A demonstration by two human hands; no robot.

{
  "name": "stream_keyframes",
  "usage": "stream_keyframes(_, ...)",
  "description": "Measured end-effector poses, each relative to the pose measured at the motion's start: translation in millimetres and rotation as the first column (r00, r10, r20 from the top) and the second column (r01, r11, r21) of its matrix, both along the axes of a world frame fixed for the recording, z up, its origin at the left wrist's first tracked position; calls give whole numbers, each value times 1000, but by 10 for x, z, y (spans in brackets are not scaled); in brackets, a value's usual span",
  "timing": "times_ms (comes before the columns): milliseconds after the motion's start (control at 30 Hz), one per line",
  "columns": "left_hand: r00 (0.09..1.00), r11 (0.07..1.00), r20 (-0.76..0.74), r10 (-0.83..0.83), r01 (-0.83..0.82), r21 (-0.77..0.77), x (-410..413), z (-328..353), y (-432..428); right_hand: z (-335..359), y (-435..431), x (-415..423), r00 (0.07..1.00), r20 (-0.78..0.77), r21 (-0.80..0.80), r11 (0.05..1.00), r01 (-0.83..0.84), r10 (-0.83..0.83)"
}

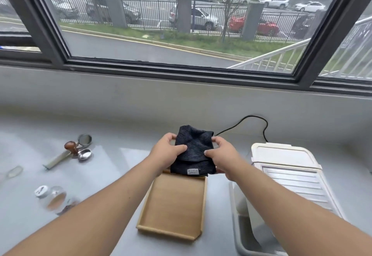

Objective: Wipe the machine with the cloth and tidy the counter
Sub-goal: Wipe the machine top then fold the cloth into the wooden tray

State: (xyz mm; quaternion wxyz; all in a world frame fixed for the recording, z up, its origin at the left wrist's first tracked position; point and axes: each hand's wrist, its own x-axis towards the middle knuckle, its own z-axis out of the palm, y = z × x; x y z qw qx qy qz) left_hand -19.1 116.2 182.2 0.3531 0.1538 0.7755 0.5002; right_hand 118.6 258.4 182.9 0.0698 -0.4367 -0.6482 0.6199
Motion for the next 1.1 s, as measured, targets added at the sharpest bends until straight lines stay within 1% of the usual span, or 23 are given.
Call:
stream_keyframes(167, 998, 998, 57, 10, -7, -58, -46, -430, -207, -378, -201, -49, 997, 77, -52, 998, -27, 31)
stream_keyframes(367, 998, 991, 56, -9, 17, -133, -81, -883, -386, -789, -340, -68, 984, 157, -71, 995, -72, 83)
stream_keyframes(533, 998, 976, -9, -63, 60, -210, -100, -1244, -476, -1119, -441, -75, 978, 191, -104, 992, -70, 89)
stream_keyframes(700, 990, 954, -80, -117, 90, -287, -136, -1518, -554, -1378, -535, -99, 961, 256, -69, 994, -87, 102)
stream_keyframes(1100, 980, 928, -108, -165, 118, -353, -154, -1839, -607, -1663, -646, -108, 952, 285, -33, 994, -105, 110)
